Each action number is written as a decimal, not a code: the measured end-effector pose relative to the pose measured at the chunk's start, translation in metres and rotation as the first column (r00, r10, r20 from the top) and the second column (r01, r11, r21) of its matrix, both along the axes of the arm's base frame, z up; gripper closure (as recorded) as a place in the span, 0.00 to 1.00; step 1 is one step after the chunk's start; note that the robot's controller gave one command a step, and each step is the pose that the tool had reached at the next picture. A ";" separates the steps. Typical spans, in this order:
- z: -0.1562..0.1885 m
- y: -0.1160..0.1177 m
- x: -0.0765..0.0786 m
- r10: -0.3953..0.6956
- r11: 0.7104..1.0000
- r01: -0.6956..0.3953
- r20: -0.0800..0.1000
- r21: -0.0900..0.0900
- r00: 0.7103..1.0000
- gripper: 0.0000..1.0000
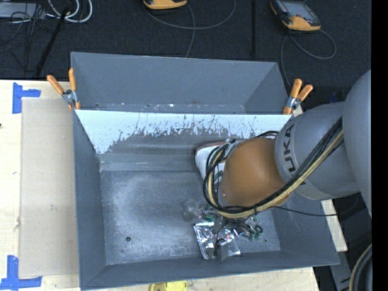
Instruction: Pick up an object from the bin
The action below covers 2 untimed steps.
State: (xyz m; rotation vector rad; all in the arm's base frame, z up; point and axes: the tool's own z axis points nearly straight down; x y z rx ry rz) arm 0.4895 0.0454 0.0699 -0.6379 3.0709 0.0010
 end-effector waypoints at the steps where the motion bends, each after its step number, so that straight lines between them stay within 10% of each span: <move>1: 0.000 0.000 -0.001 -0.001 1.000 0.001 -0.002 0.000 1.000 1.00; 2: 0.032 0.001 0.000 -0.005 1.000 0.005 -0.004 -0.001 1.000 1.00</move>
Offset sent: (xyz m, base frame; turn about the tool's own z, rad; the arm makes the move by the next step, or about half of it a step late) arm 0.0000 0.0000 0.0000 0.0000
